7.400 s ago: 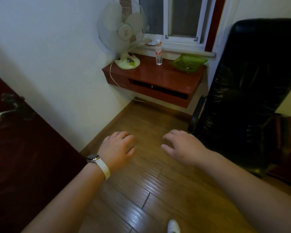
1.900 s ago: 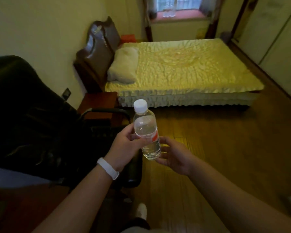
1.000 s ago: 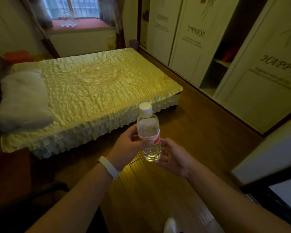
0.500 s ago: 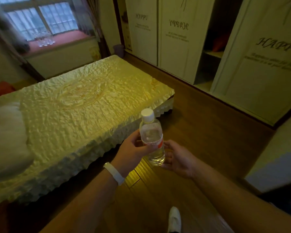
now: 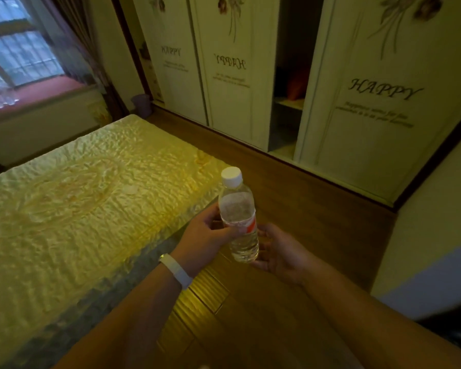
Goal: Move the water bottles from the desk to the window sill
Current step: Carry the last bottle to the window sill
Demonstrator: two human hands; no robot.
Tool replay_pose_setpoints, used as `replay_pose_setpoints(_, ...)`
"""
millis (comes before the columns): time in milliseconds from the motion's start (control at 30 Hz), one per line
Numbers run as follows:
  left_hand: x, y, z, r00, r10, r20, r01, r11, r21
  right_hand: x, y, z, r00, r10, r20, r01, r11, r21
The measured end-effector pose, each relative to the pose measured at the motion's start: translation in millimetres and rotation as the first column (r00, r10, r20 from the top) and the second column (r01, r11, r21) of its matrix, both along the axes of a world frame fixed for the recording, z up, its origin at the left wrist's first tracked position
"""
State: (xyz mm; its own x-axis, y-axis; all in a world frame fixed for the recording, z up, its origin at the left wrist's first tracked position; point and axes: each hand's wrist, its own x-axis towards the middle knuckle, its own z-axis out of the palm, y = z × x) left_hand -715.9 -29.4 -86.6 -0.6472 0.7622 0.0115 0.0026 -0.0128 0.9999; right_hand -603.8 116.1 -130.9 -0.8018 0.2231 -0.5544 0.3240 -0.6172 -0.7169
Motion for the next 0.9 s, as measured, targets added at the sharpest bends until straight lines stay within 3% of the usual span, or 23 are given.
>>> replay_pose_setpoints(233, -71.9, 80.3, -20.3, 0.994, -0.103, -0.03, 0.102, 0.993, -0.054, -61.3, 62.7, -11.5, 0.991, -0.123, 0.046, 0.124, 0.992, -0.013)
replay_pose_setpoints(567, -238.3, 204.3, -30.9, 0.969, -0.247, -0.024, 0.246, 0.968, -0.054, -211.2, 165.9, -9.8, 0.93, -0.35, 0.111, 0.346, 0.937, 0.051)
replay_pose_setpoints(900, -344.1, 300.9, -24.6, 0.952, -0.304, -0.018, 0.304, 0.953, -0.012, -311.9, 255.4, -10.7, 0.91, -0.399, 0.115, 0.396, 0.917, 0.044)
